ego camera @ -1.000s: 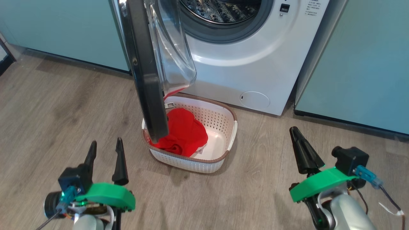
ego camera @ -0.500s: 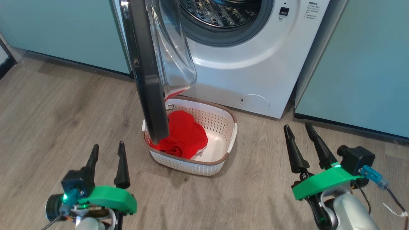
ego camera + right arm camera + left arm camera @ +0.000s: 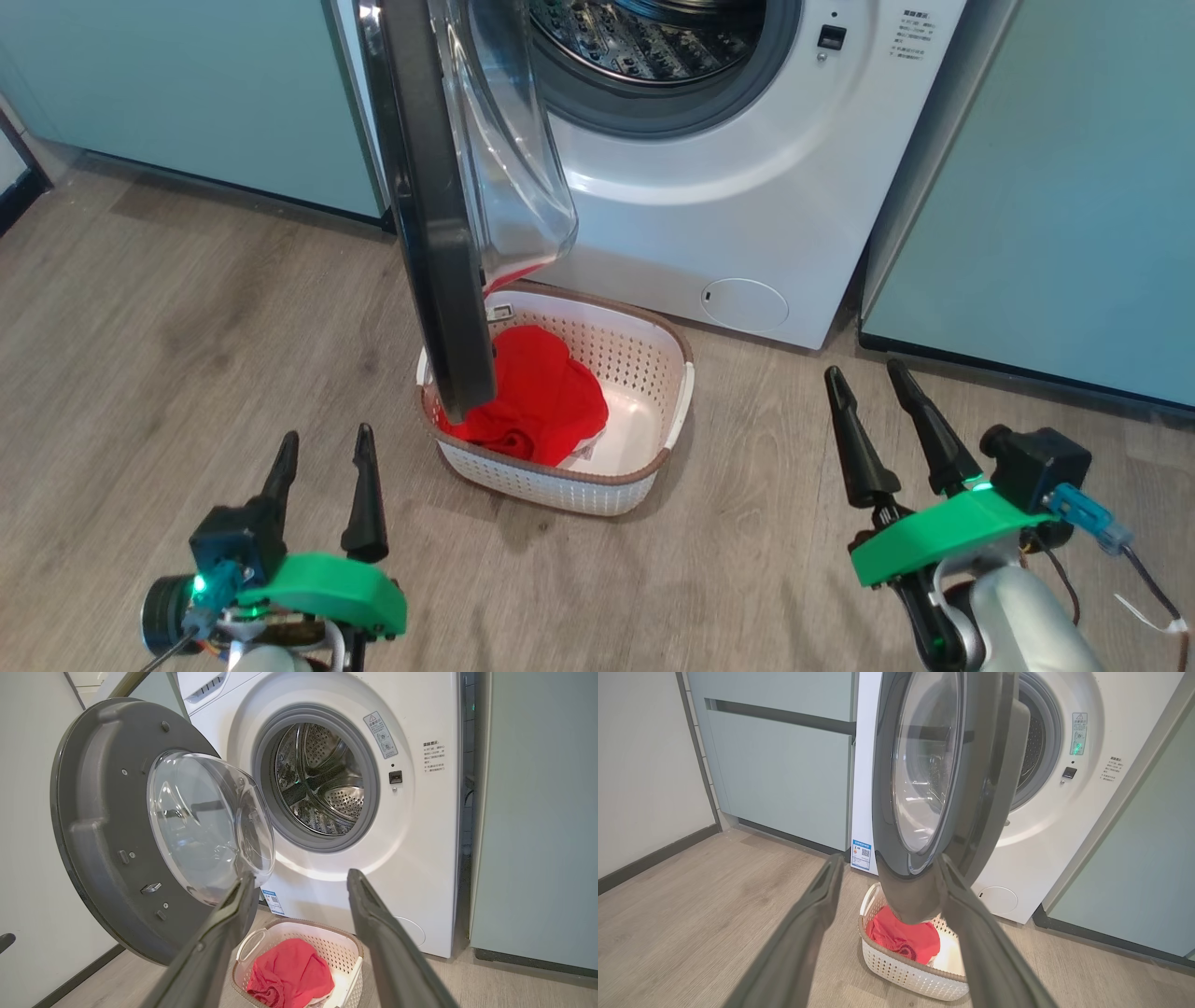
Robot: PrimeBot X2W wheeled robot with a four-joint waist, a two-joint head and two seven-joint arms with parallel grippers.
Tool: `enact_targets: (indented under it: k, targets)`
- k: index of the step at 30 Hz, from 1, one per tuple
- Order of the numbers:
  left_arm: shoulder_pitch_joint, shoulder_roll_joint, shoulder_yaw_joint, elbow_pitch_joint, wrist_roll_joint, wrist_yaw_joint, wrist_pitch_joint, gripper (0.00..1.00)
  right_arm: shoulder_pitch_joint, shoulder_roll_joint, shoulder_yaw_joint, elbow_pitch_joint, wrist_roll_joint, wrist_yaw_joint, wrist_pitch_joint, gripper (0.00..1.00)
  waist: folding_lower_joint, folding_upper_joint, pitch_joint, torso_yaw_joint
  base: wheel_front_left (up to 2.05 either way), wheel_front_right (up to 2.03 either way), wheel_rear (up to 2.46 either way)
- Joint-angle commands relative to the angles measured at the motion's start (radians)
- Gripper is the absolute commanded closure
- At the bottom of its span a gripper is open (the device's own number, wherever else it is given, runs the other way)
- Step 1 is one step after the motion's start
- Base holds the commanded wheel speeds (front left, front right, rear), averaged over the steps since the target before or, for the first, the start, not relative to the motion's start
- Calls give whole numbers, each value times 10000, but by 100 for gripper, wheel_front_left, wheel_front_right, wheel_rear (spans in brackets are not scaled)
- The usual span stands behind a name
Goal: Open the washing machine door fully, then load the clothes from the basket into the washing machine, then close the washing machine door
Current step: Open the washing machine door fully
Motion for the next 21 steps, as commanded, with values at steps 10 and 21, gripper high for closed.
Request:
enact_targets:
  k: [10, 21]
  targets:
    - [-383, 81, 257, -383, 45, 36, -97, 0, -156, 54, 286, -317, -194, 0, -93, 0, 0, -1, 21, 39, 0, 0, 0]
    - [-616, 81, 397, -743, 45, 31, -97, 100, -327, 54, 274, -380, -335, 0, -93, 0, 0, -1, 406, -39, 0, 0, 0]
